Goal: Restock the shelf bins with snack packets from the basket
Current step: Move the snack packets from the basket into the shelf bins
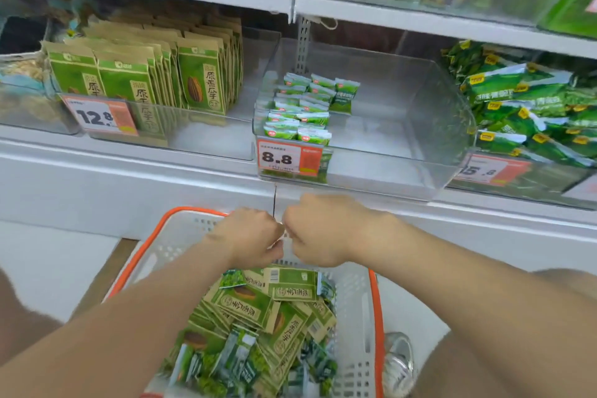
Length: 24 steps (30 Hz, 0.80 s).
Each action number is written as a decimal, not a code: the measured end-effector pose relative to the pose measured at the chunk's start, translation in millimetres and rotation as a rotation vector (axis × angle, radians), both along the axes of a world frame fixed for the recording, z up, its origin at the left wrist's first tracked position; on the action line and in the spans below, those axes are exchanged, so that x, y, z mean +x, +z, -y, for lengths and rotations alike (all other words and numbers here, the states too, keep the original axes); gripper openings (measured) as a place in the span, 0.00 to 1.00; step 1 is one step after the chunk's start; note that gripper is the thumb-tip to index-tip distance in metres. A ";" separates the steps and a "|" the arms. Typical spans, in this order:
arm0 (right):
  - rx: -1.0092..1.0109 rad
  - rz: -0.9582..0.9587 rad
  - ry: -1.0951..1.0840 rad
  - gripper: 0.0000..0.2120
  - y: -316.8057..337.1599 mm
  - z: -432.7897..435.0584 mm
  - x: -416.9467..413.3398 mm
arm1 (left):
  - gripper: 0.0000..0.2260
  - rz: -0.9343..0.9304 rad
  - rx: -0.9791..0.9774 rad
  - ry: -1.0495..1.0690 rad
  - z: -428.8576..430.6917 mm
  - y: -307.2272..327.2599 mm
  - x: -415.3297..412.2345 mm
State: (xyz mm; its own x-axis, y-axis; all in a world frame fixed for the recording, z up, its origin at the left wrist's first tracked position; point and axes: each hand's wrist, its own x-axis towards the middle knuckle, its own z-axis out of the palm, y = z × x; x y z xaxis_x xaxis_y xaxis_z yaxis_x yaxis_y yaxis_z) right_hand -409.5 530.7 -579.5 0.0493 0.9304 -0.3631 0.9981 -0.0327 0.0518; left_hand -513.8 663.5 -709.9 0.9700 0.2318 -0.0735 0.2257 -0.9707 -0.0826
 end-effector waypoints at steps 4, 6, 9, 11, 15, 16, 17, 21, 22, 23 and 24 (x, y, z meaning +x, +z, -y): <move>-0.258 0.070 0.011 0.07 -42.4 10.2 3.0 | 0.09 -0.312 -0.091 0.113 11.3 -40.8 -2.8; -0.310 0.065 0.003 0.05 -53.3 10.2 6.7 | 0.14 -0.454 -0.112 0.207 8.1 -67.0 -11.9; -0.323 0.048 0.017 0.06 -61.4 5.4 11.0 | 0.30 -0.648 -0.137 0.276 0.6 -98.1 -25.7; -0.316 0.045 0.020 0.07 -65.4 0.2 12.9 | 0.38 -0.745 -0.203 0.301 -3.2 -109.0 -28.9; -0.316 0.031 0.044 0.08 -66.8 -9.6 13.1 | 0.27 -0.670 -0.243 0.263 -9.3 -123.3 -25.6; -0.320 0.035 0.052 0.07 -65.6 -11.8 12.6 | 0.23 -0.641 -0.239 0.251 -10.5 -126.1 -23.9; -0.324 0.039 0.059 0.06 -64.7 -14.6 12.3 | 0.19 -0.606 -0.253 0.252 -11.3 -127.4 -22.0; -0.309 0.032 0.077 0.08 -58.7 -23.8 12.0 | 0.15 -0.382 -0.433 0.322 -23.1 -120.4 -10.6; -0.295 0.013 0.065 0.10 -57.0 -26.0 14.5 | 0.14 -0.307 -0.489 0.332 -25.7 -113.0 -6.5; -0.277 -0.008 0.046 0.12 -54.0 -28.1 18.1 | 0.12 -0.232 -0.541 0.337 -27.5 -103.3 -1.1; -0.253 -0.028 0.025 0.13 -48.0 -29.4 21.8 | 0.12 -0.162 -0.582 0.334 -28.4 -92.4 5.0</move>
State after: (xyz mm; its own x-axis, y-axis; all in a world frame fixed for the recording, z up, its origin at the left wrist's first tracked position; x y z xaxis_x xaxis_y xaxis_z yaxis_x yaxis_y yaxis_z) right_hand -387.7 560.1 -627.5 0.0138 0.8107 -0.5853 0.9996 0.0028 0.0274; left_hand -508.8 691.9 -802.3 0.8197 0.3948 -0.4150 0.5491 -0.7478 0.3731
